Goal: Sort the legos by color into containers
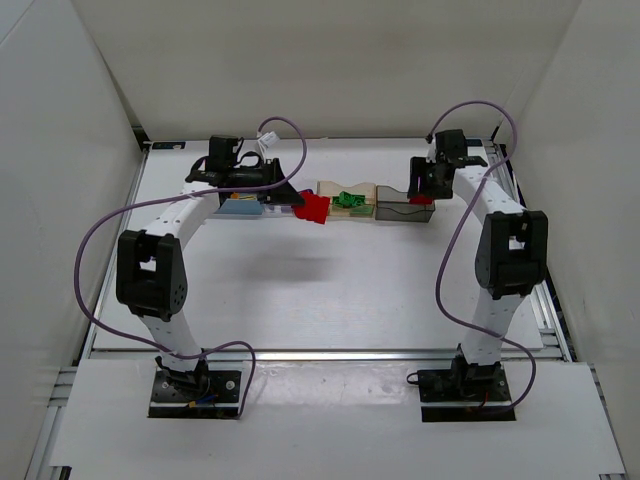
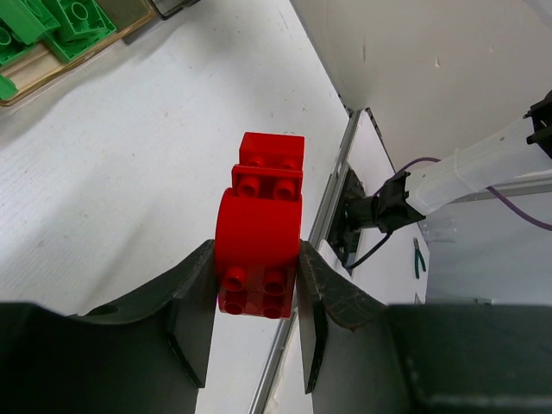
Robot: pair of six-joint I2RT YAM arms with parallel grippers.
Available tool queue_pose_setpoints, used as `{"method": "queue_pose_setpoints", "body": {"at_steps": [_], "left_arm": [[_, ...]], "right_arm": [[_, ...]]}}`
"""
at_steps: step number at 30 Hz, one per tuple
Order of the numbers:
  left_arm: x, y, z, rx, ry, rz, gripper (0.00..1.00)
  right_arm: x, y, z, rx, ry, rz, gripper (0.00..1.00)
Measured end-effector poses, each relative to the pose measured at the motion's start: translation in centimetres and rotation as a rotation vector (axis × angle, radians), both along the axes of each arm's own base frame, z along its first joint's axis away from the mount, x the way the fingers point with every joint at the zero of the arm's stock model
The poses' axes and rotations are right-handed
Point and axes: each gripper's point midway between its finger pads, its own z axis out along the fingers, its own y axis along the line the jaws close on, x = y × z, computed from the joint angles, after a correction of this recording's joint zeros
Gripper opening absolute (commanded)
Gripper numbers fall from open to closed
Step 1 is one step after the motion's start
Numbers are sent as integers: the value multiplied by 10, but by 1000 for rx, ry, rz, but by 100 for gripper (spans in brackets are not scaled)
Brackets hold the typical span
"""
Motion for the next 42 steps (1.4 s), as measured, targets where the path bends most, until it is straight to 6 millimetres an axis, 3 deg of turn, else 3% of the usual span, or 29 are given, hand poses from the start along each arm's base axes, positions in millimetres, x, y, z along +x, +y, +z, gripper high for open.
{"method": "queue_pose_setpoints", "body": {"at_steps": [5,7,10,15,20,22,24,26,29,33,37,42], "left_arm": [[0,0,0,0,0,0,10],[1,0,0,0,-1,0,10],[1,0,-1,0,2,0,10],[1,0,-1,0,3,0,10],[1,-1,2,-9,5,-3,10],[0,-3,5,-31,3,-17,11],[-4,-5,9,-63,10,-41,11],[-11,-6,12,-102,25,-75,11],[-22,-8,19,-160,63,-127,11],[-32,-11,35,-225,78,-201,12],[-38,-16,51,-256,57,-258,12],[-41,-21,62,-268,40,-295,12]], "right_arm": [[-1,-5,-10,-12,14,1,56],[0,-4,-10,-9,9,16,74],[3,2,-8,13,-6,49,85],[5,13,-4,56,-26,99,93],[0,30,16,129,-63,218,86],[-10,46,40,233,-99,320,87],[-26,65,77,388,-151,451,88],[-45,82,114,540,-196,576,88],[-77,105,151,730,-219,734,87],[-123,138,162,898,-138,914,86],[-156,167,167,975,-76,1048,85],[-176,185,172,1014,-49,1140,85]]}}
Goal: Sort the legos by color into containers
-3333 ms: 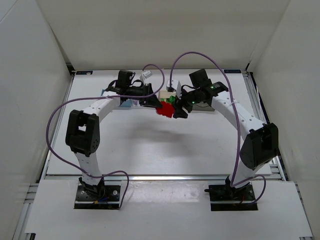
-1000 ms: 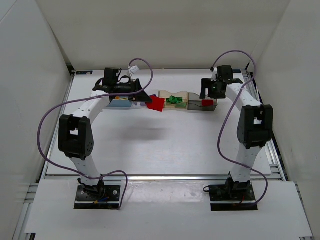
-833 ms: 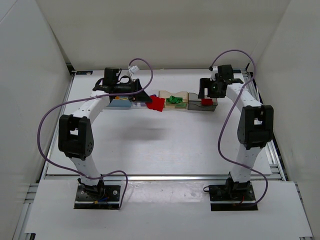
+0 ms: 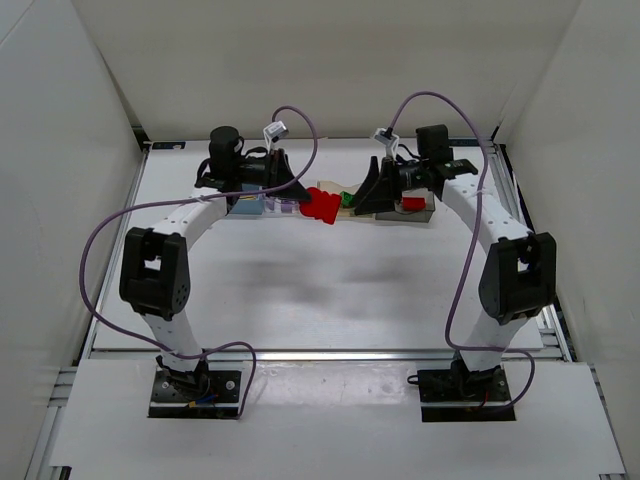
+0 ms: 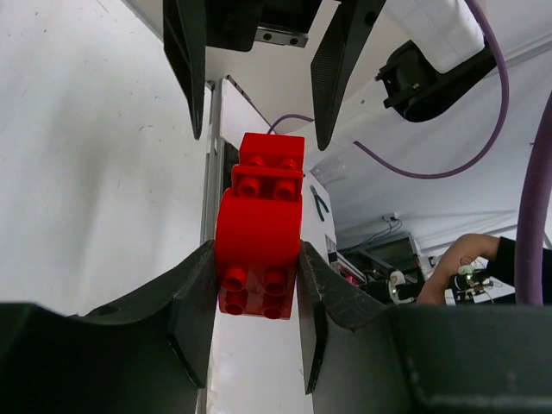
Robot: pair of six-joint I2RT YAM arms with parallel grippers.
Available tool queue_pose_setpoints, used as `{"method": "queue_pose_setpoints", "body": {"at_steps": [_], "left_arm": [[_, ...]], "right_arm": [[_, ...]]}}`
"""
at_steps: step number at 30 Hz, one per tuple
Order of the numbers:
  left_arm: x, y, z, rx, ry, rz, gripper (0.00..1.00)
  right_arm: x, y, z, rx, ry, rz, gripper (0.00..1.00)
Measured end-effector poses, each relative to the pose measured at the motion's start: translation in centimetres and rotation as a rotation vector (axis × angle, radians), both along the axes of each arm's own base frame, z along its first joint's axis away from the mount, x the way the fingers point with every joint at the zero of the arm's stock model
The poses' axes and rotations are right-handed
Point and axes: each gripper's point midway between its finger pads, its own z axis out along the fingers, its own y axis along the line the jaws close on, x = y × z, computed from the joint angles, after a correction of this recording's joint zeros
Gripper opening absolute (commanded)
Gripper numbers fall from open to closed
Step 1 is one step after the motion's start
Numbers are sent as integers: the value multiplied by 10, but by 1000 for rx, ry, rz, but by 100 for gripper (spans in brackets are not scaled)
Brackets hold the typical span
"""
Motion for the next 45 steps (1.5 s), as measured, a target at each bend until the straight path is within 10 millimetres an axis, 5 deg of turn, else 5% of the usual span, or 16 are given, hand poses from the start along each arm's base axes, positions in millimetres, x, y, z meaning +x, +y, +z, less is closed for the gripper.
{"method": "queue_pose_setpoints", "body": {"at_steps": [16,27,31,40,45], "left_arm": [[2,-7,3,-9,-15,-32,12],[7,-9,-1,1,-33,-3,12],[11,-10,-2,11,-61,12,12],[16,-9,-15,81,-119,102,12],[31,18,-24,120,-110,225,12]], "right_arm": [[-2,29,-1,-12,50,55,83],[3,42,-2,-39,78,33,41],[7,42,-5,-54,103,13,1],[15,30,-23,-96,104,-51,0],[45,-19,-32,-122,87,-198,0]]}}
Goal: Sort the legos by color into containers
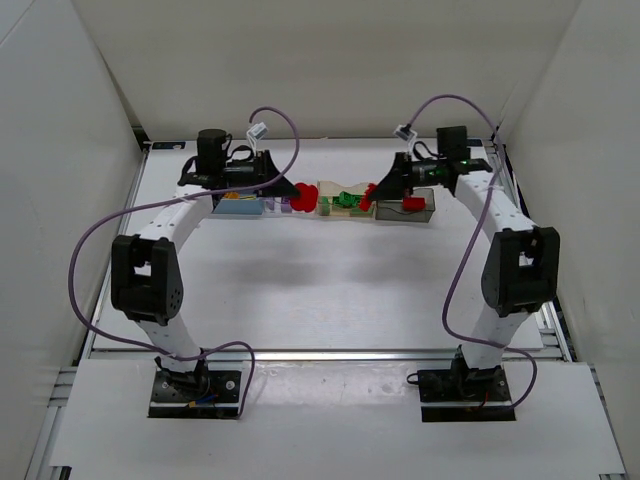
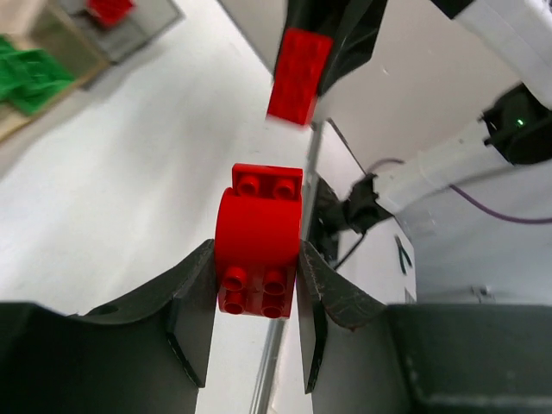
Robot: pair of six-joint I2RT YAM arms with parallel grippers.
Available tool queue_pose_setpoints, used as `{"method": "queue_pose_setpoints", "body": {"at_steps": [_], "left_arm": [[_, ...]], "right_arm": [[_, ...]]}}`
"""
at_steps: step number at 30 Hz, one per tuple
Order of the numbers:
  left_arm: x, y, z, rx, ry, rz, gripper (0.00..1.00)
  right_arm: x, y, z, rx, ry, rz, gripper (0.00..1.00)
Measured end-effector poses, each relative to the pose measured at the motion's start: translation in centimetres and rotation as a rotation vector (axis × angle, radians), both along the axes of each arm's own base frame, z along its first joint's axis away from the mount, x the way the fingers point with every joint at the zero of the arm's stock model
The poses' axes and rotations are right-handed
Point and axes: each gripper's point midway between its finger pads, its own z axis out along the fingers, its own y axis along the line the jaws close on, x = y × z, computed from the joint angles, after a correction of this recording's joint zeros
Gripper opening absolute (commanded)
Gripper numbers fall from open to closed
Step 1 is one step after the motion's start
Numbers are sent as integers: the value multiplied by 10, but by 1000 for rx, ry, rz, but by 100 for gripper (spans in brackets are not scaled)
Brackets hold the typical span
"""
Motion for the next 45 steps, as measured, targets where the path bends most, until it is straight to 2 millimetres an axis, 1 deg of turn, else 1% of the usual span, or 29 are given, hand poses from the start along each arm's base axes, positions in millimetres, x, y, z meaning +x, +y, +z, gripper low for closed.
{"method": "queue_pose_setpoints", "body": {"at_steps": [4,6,10,13,16,20,22,24,25,26,27,28,29,30,31,32,33,34,36,38,40,42,43,44,45], "left_arm": [[17,20,-5,19,5,83,12],[19,21,-7,25,5,94,12],[19,19,-10,37,1,98,12],[18,19,-13,47,7,99,12],[18,19,-15,57,8,103,12],[17,20,-18,65,6,105,12],[17,20,-19,70,9,106,12],[17,20,-20,73,10,106,12],[17,20,-20,73,9,106,12],[17,20,-20,74,8,105,12],[16,20,-21,75,9,105,12],[16,21,-21,76,9,105,12],[16,21,-20,77,10,105,12],[16,21,-20,77,11,105,12],[16,21,-20,78,8,104,12],[16,21,-19,78,7,105,12],[17,21,-18,78,5,105,12],[17,21,-17,78,2,105,12],[18,21,-15,78,-5,106,12],[19,20,-14,77,-9,107,12],[19,20,-14,77,-8,106,12],[18,20,-13,73,-5,105,12],[18,20,-12,69,-5,102,12],[18,19,-10,62,-5,99,12],[18,19,-8,54,-6,96,12]], "right_arm": [[36,-46,-17,-88,-57,-169,0],[50,-59,-26,-155,-98,-224,0],[81,-67,-43,-288,-195,-297,0],[101,-75,-66,-398,-226,-351,0],[120,-88,-93,-514,-225,-412,0],[135,-105,-126,-634,-196,-476,0],[140,-112,-137,-675,-190,-500,0],[144,-116,-144,-701,-188,-516,0],[145,-118,-147,-710,-187,-520,2],[146,-119,-149,-717,-188,-524,15],[148,-118,-150,-724,-189,-526,24],[150,-118,-150,-727,-193,-526,31],[152,-116,-151,-729,-199,-523,49],[154,-114,-151,-729,-205,-520,55],[155,-111,-150,-728,-213,-515,68],[155,-108,-150,-727,-218,-509,76],[154,-105,-150,-727,-223,-502,86],[154,-103,-150,-727,-231,-494,92],[152,-98,-150,-726,-237,-482,94],[149,-95,-148,-721,-245,-472,92],[140,-94,-141,-708,-249,-459,85],[128,-89,-121,-653,-266,-436,80],[120,-84,-104,-600,-282,-418,74],[114,-80,-86,-546,-306,-402,73],[104,-73,-63,-469,-329,-379,72]]}}
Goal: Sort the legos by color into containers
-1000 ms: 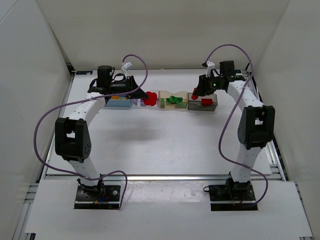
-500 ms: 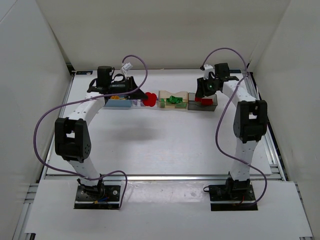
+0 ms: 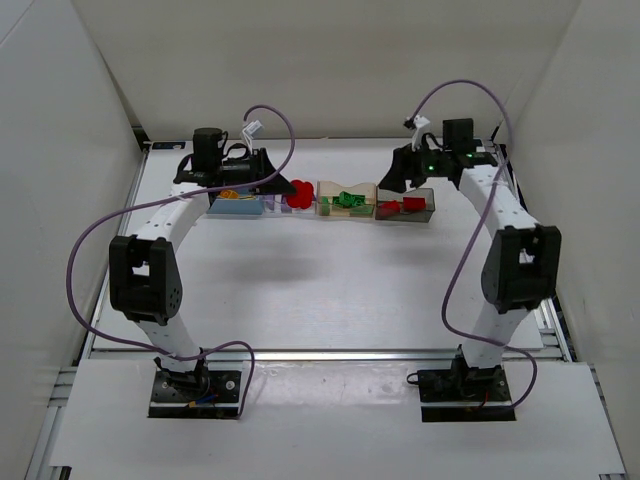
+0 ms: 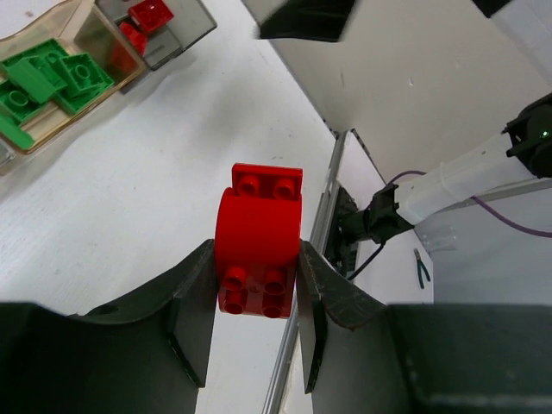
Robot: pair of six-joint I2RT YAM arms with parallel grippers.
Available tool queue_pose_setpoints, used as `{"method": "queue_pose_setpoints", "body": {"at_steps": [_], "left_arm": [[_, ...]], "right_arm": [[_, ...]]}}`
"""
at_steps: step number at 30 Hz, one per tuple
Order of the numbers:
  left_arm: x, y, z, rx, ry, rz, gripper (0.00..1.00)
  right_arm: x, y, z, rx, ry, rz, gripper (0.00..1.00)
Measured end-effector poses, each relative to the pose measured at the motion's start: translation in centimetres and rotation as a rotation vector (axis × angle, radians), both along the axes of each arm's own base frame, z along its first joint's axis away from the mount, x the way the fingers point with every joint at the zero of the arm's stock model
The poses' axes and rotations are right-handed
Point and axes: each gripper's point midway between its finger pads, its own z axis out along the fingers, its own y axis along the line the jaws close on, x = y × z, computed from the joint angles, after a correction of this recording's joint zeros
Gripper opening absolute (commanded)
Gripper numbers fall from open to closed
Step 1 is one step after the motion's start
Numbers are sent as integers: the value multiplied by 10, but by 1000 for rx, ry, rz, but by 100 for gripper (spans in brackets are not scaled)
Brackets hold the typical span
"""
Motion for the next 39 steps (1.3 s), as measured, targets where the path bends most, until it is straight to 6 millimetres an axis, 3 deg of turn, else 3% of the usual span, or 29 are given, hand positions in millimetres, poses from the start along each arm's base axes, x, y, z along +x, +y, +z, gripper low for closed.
{"method": "queue_pose_setpoints", "body": {"at_steps": [4,7,11,15,19,31,34,37,38,39], "left_arm": [[-2,-4,11,-42,-12,-31,13],[-9,-9,19,-80,-10,-77,13],[-22,-20,31,-129,-10,-152,13],[-35,-30,41,-154,-18,-226,14],[-43,-38,44,-163,-17,-267,13],[-43,-43,35,-164,10,-283,13],[-43,-43,35,-164,8,-283,14],[-42,-43,35,-164,7,-283,14],[-42,-43,35,-164,5,-284,14],[-43,-42,35,-164,5,-288,14]], "right_arm": [[-38,30,81,232,-78,191,73],[-63,58,105,358,-42,323,75],[-92,91,101,448,105,452,81],[-107,114,87,479,227,519,83],[-112,125,81,492,280,543,84],[-132,151,95,502,280,634,85],[-139,157,95,502,286,659,77],[-144,161,96,501,287,675,48],[-145,162,96,500,285,678,42],[-144,163,95,497,289,671,26]]}}
